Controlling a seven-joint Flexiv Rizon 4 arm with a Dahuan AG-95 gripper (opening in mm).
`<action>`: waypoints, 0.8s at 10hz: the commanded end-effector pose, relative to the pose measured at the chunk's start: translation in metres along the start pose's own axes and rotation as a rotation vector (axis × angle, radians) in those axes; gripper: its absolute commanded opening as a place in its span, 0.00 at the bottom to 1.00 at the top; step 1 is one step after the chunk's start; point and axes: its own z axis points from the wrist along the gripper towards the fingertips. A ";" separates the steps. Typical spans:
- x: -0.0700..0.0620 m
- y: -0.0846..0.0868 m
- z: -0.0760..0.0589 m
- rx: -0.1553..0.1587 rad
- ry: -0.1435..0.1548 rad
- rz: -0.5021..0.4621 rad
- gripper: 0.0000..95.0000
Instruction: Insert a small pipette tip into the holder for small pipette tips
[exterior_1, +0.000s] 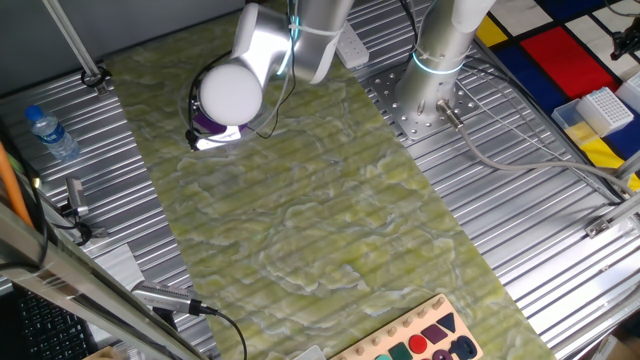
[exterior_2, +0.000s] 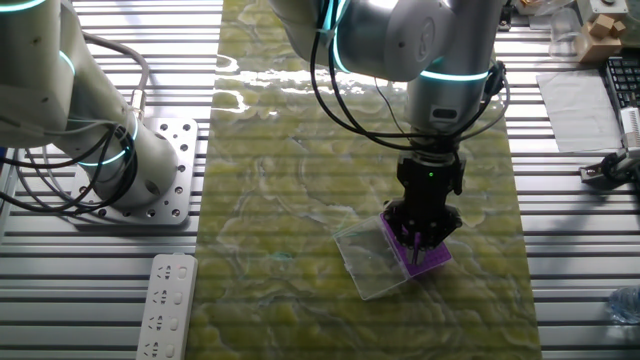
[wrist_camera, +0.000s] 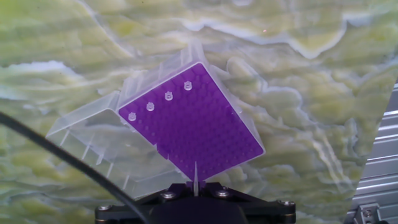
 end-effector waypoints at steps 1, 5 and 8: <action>-0.002 0.000 0.000 -0.001 0.002 0.002 0.00; -0.003 0.000 -0.001 -0.005 -0.001 0.007 0.00; -0.005 0.000 -0.003 -0.013 -0.005 0.019 0.00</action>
